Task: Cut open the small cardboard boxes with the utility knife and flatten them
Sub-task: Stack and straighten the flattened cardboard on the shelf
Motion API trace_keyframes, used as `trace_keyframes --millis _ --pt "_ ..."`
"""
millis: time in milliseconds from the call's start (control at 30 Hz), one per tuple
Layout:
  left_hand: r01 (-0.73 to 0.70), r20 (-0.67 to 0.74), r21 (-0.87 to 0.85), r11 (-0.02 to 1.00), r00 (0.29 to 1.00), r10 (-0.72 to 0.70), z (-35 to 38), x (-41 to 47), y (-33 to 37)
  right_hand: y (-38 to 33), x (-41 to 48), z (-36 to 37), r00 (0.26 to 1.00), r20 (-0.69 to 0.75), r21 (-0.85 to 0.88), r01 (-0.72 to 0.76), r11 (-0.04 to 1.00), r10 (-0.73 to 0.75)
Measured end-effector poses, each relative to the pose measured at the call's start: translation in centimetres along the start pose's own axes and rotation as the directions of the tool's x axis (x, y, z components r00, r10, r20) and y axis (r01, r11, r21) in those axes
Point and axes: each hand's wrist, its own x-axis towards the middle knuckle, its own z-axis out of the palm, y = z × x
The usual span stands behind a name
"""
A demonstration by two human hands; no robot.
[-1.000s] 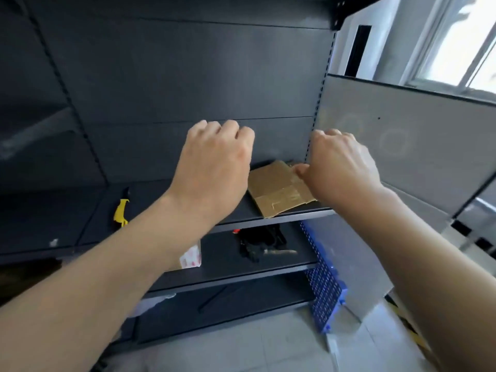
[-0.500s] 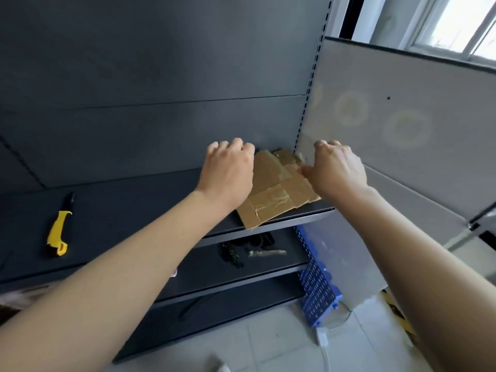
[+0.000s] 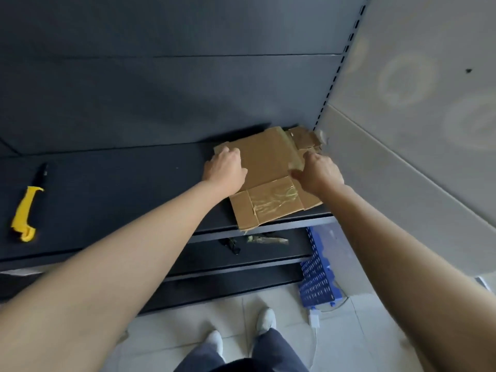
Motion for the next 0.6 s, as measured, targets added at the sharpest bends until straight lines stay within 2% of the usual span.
trace_keyframes --millis 67,167,300,467,600 --pt "0.132 0.069 -0.101 0.986 0.990 -0.126 1.2 1.2 0.0 0.7 1.9 1.0 0.997 0.074 0.010 0.006 1.000 -0.007" --pt "0.354 0.172 -0.219 0.909 0.931 -0.321 2.8 2.7 0.0 1.7 4.4 2.2 0.989 0.143 0.035 0.019 0.999 -0.024" --pt "0.580 0.302 -0.454 0.676 0.814 -0.496 4.4 3.9 -0.7 2.5 6.6 3.5 0.977 0.211 0.055 0.027 0.998 -0.038" --pt "0.670 0.427 -0.595 0.444 0.732 -0.531 6.1 4.9 -1.5 2.8 8.4 4.7 0.954 0.292 0.152 0.021 0.988 -0.065" --pt "0.700 0.498 -0.665 0.260 0.675 -0.544 6.7 6.0 -1.8 2.8 9.0 5.4 0.961 0.270 0.227 -0.005 0.974 -0.058"
